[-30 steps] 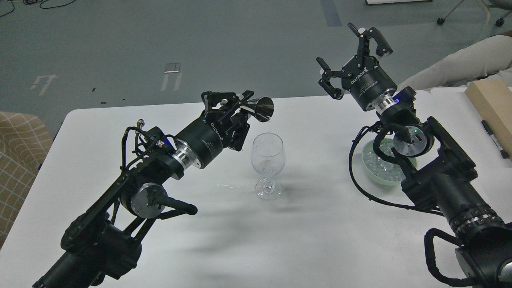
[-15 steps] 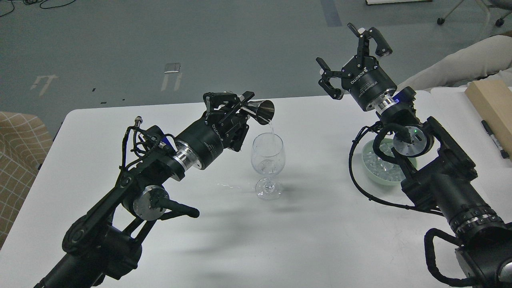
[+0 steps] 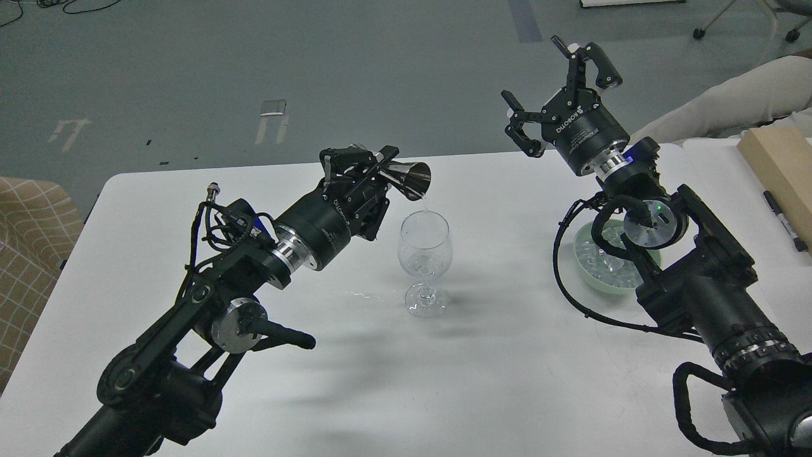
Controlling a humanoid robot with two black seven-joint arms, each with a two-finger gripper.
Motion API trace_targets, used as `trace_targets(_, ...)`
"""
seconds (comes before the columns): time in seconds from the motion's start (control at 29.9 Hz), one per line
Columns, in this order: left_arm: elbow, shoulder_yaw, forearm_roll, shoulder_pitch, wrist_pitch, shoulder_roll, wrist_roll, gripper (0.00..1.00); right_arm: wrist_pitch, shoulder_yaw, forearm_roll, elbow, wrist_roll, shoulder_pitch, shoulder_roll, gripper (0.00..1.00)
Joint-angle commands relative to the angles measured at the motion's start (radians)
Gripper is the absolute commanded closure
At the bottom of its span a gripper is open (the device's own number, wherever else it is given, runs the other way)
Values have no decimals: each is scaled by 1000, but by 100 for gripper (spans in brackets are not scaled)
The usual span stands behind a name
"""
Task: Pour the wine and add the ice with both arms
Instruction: 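Hold the tilted jigger over the wine glass to pour, then rotate the jigger upright above the wine glass with the left gripper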
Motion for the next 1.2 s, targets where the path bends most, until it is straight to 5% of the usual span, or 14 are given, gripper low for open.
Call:
trace_targets(0.0, 0, 0, 22, 0, -3, -1, -2, 88, 0, 0, 0, -1, 0, 0, 0, 1)
trace_targets(1.17, -32, 23, 224, 6, -6, 9, -50, 88, 0, 2, 0, -1, 0, 2, 0, 1)
